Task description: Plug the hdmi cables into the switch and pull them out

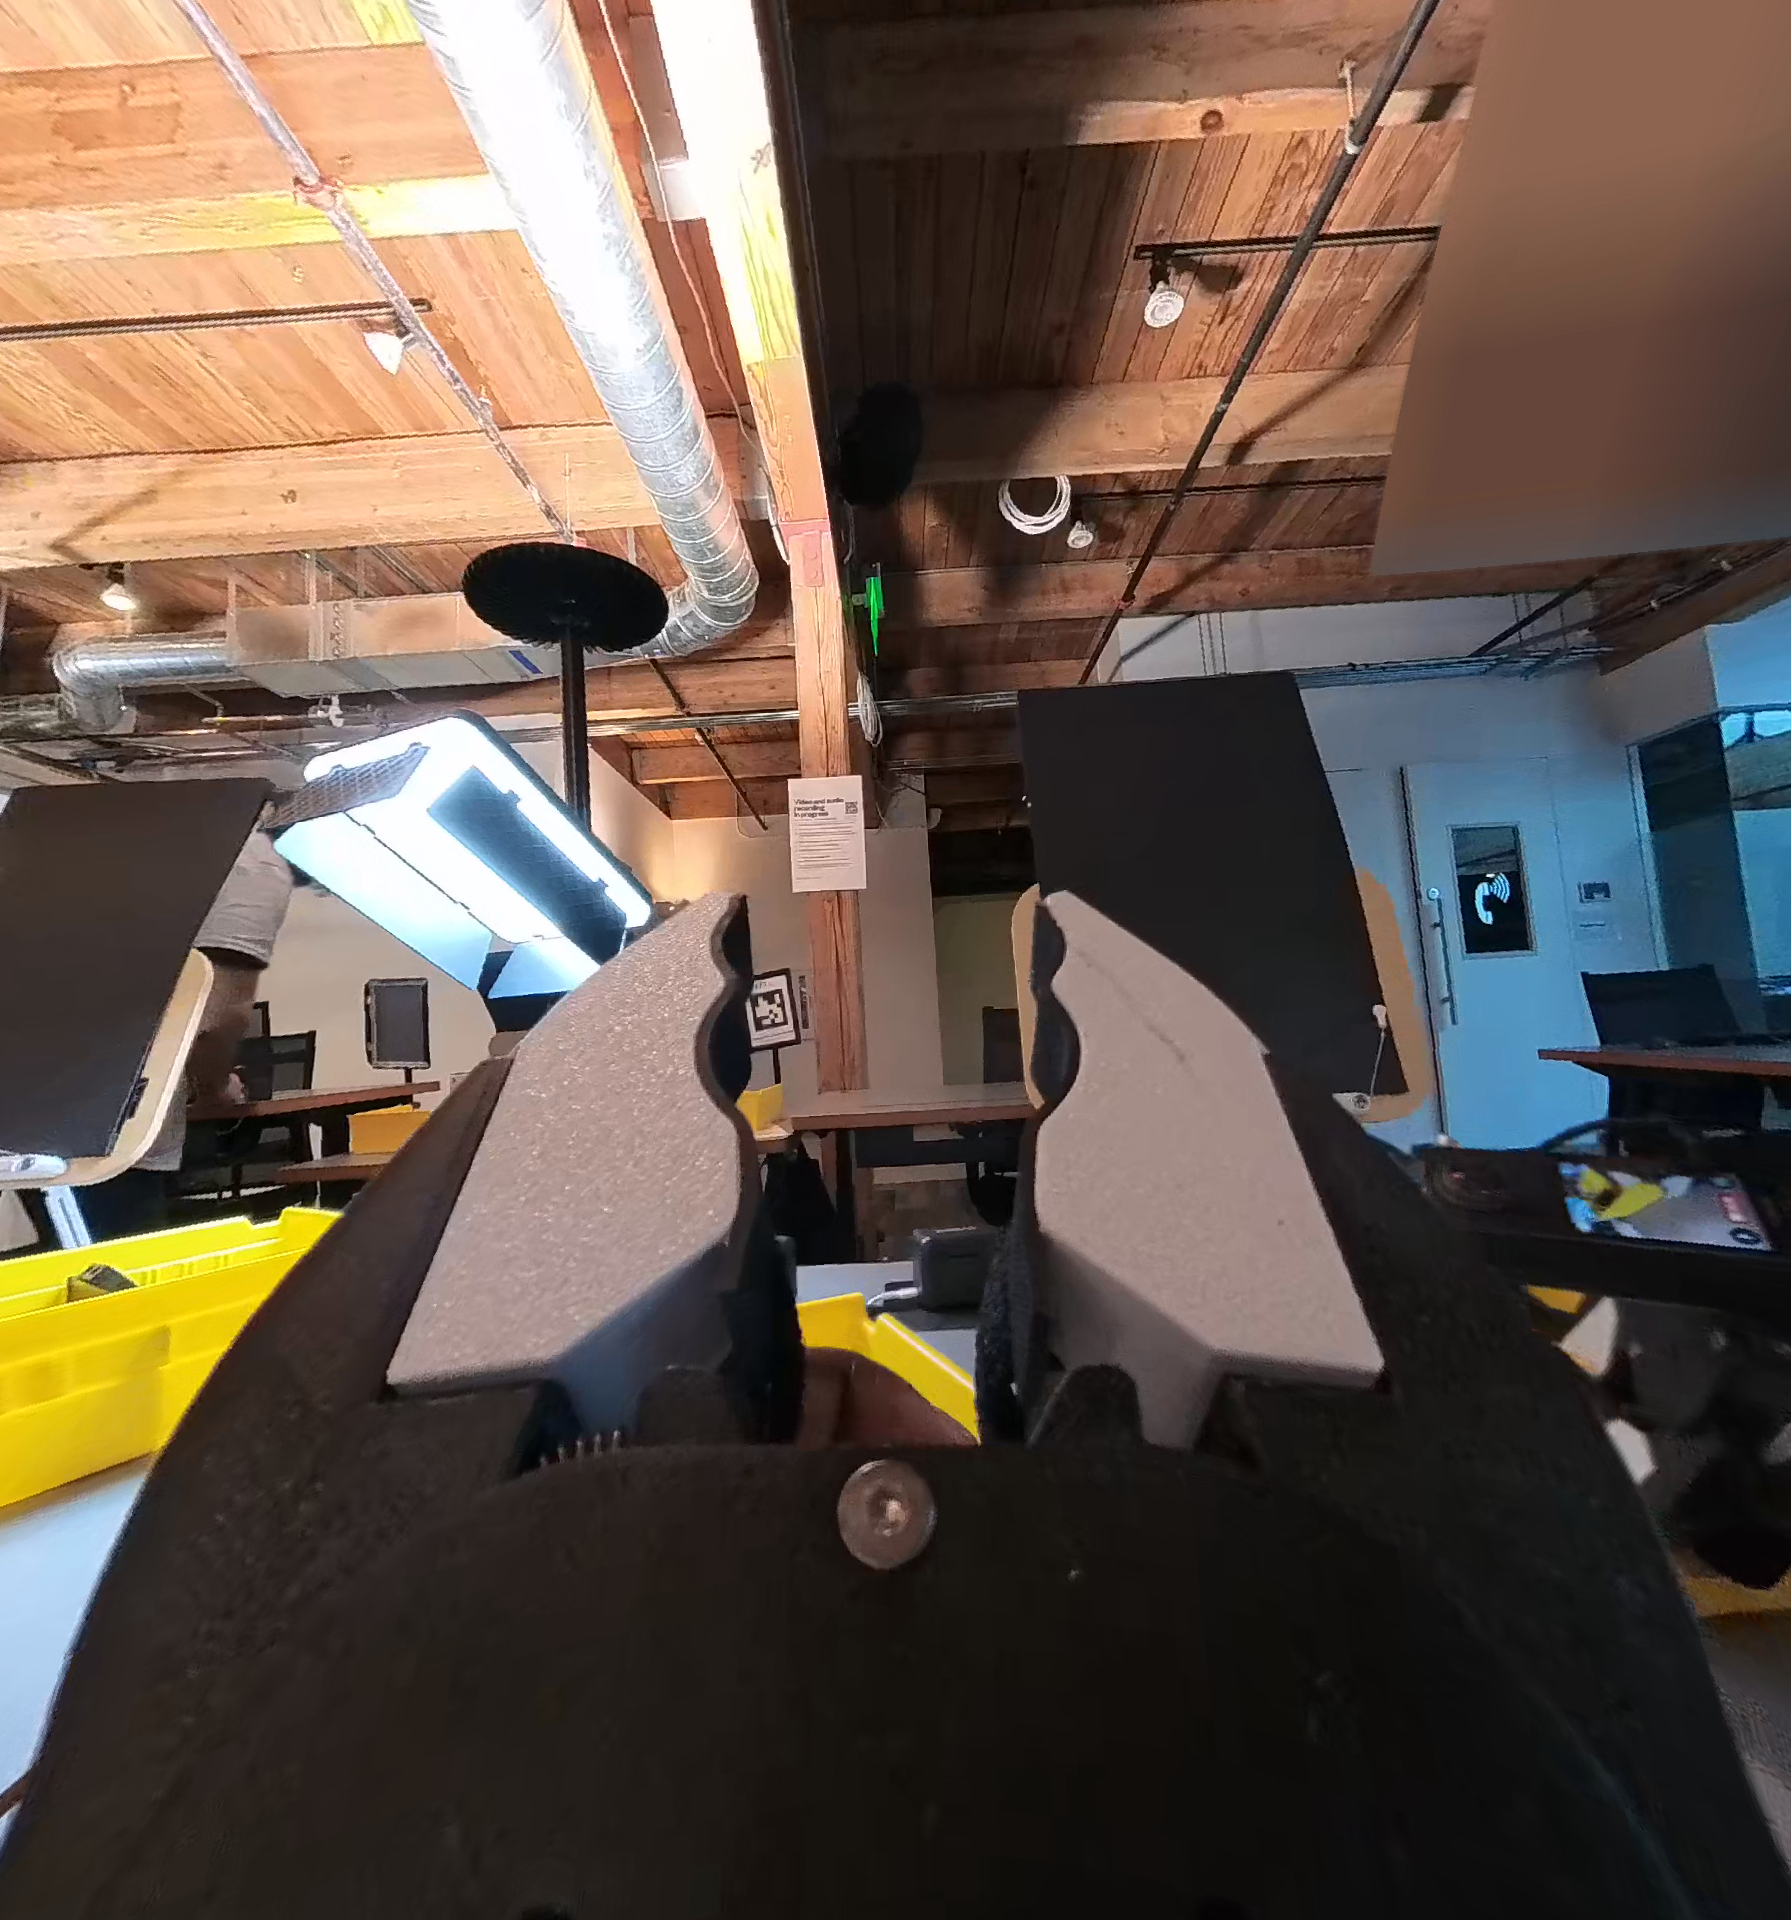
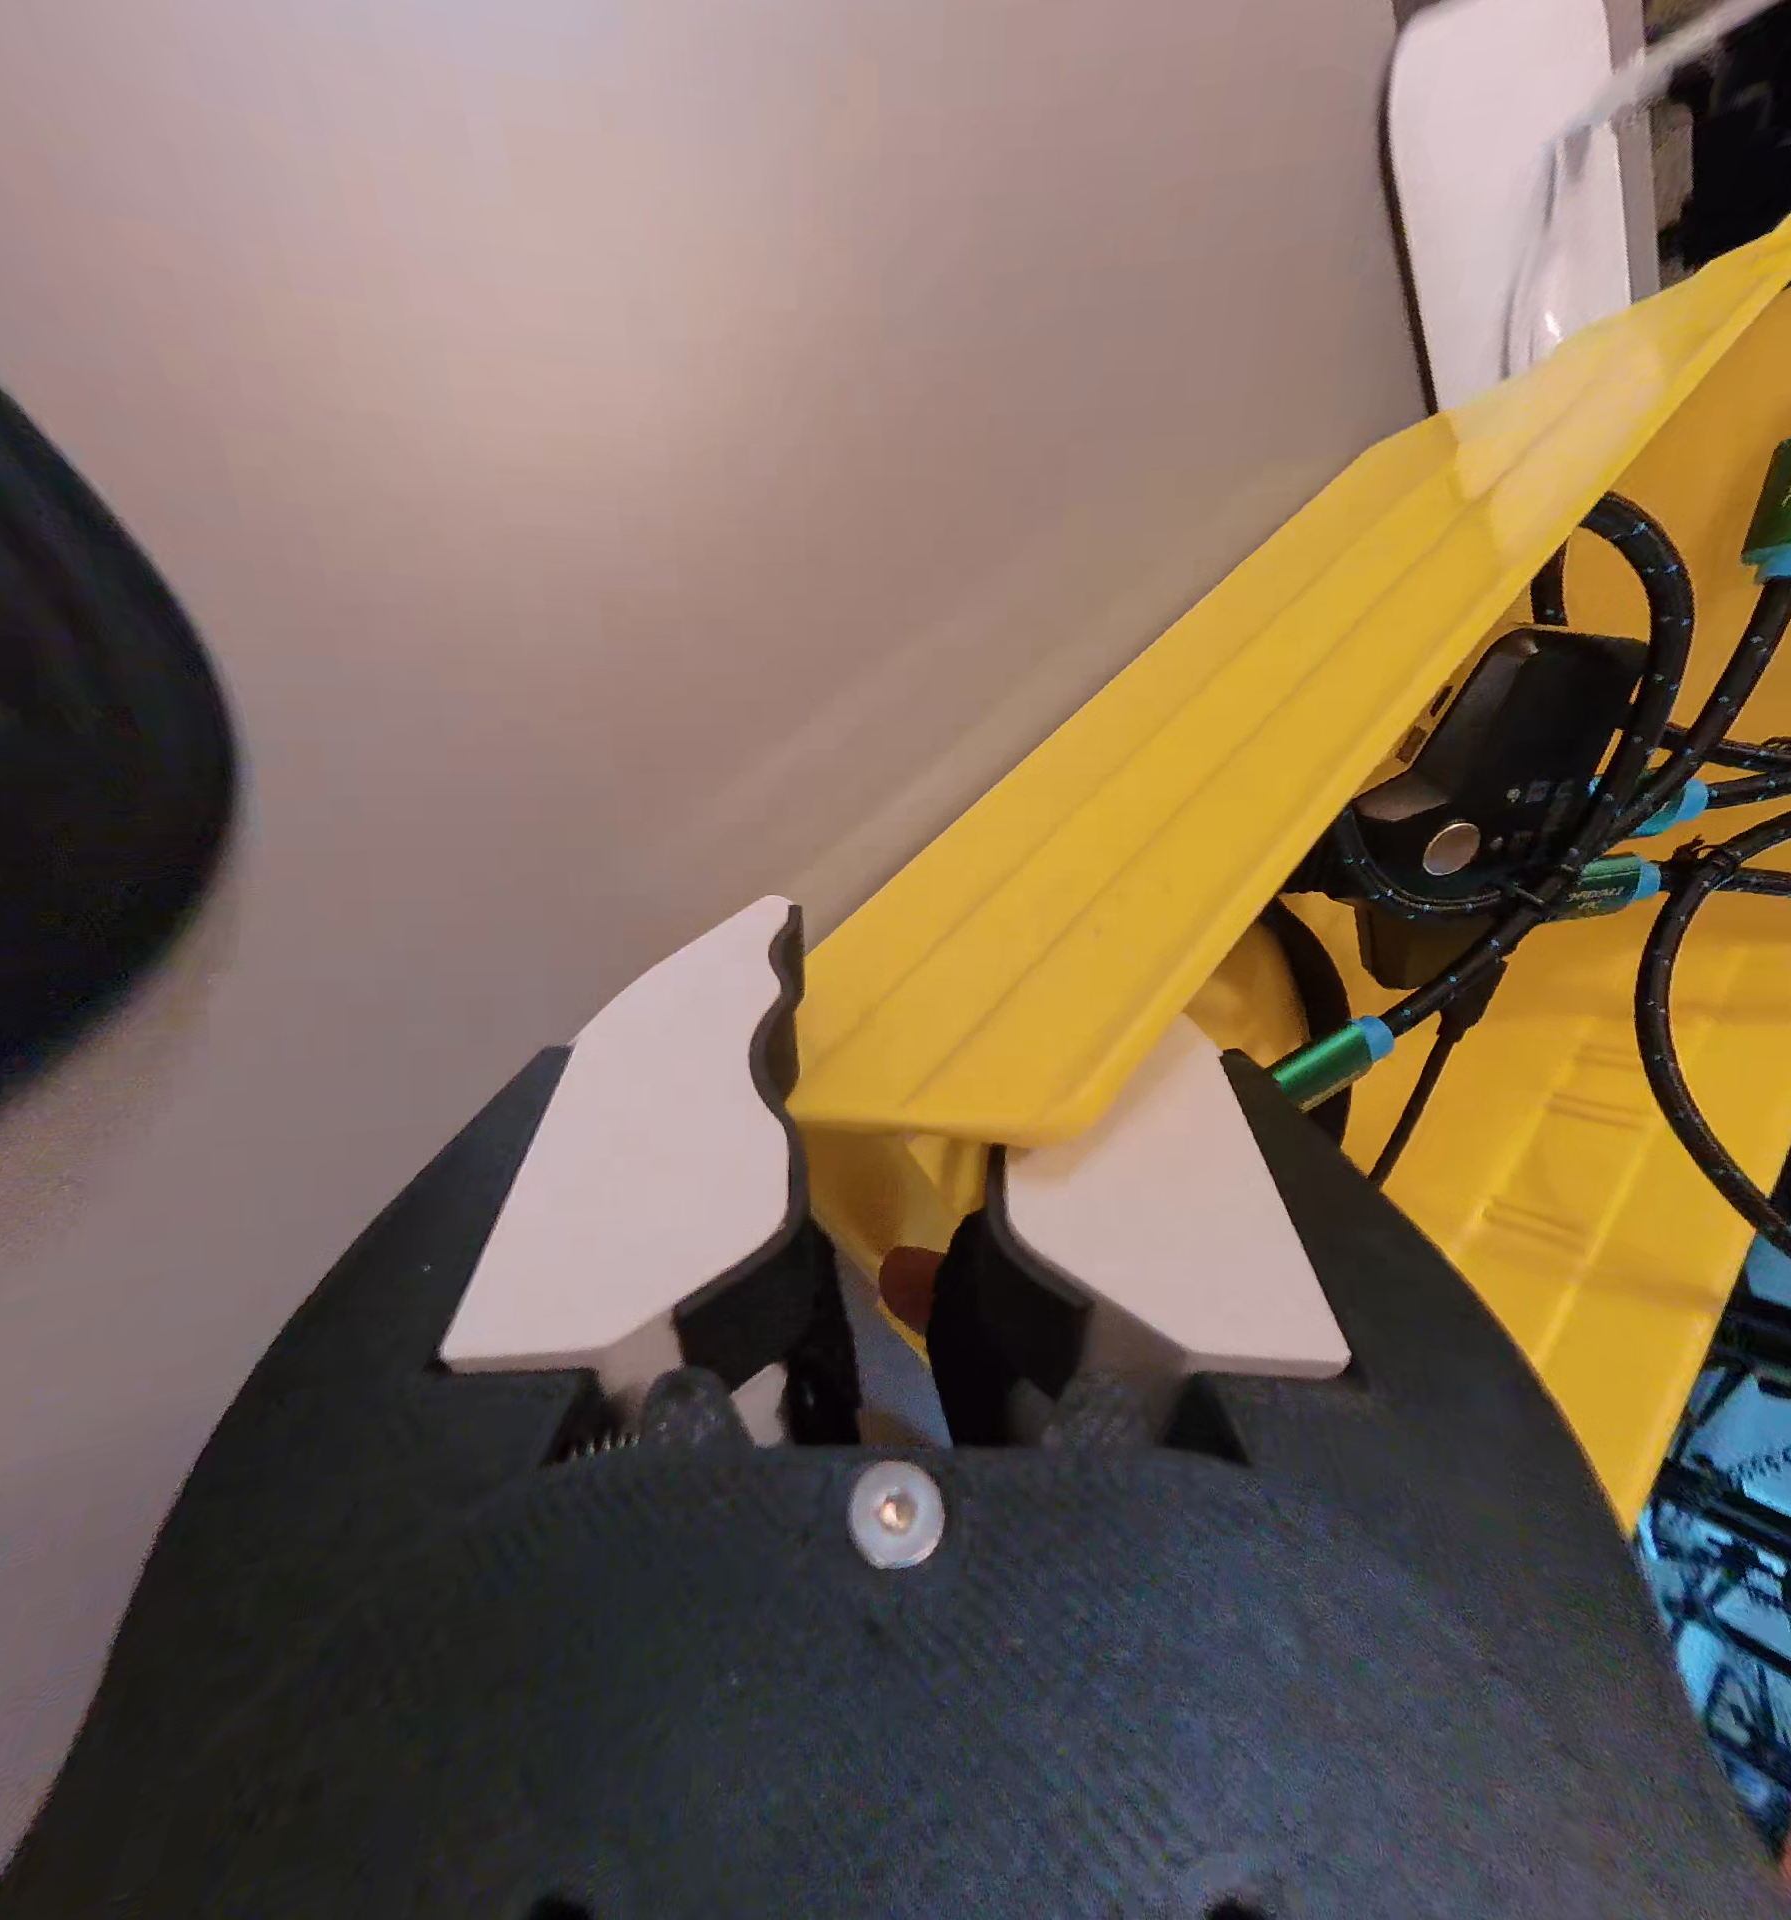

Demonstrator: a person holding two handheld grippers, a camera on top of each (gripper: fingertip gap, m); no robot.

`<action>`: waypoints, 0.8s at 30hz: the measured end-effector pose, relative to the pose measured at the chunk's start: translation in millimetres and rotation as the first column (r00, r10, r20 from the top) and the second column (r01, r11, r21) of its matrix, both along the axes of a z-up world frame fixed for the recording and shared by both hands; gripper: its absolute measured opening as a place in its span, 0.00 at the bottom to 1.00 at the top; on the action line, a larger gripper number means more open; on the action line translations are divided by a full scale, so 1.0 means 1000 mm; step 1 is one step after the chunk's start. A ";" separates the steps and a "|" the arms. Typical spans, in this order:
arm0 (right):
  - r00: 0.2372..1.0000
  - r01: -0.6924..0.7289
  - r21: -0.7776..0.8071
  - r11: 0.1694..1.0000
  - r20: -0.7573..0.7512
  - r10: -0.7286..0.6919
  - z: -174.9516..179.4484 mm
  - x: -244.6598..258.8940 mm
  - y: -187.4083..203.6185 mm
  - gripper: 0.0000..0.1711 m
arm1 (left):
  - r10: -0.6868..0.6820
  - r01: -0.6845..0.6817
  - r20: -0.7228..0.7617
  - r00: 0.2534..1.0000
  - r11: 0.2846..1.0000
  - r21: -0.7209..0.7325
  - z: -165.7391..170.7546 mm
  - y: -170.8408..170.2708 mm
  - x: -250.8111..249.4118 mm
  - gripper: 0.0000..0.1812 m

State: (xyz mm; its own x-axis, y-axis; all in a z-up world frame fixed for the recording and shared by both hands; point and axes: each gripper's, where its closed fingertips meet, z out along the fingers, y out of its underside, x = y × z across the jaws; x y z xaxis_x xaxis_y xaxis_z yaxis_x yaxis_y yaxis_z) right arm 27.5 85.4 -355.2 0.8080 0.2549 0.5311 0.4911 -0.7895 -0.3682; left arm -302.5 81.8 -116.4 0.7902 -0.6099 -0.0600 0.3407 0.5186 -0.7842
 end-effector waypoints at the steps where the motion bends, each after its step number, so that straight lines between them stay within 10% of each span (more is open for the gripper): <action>1: 1.000 -0.018 0.005 1.000 -0.004 0.018 0.000 -0.010 0.007 0.20 | -0.001 0.001 -0.004 1.000 1.000 -0.006 -0.001 0.001 -0.002 0.28; 13: 0.944 -0.205 0.218 0.954 -0.211 0.252 0.008 -0.112 0.088 0.30 | 0.106 -0.113 -0.095 0.990 0.991 -0.070 -0.014 0.018 -0.035 0.26; 24: 0.515 -0.058 0.700 0.712 -0.590 0.622 0.102 -0.190 0.036 0.57 | 0.288 -0.383 -0.274 0.917 0.828 -0.410 -0.090 0.070 -0.122 0.38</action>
State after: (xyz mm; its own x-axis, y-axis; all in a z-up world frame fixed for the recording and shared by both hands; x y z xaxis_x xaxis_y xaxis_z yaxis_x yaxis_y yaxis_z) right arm -162.0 121.2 -253.4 0.8555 0.5108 -0.0845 -0.0163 -0.1366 -0.9905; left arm -424.1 151.8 -206.0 0.9520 -0.3057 -0.0186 0.0288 0.1498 -0.9883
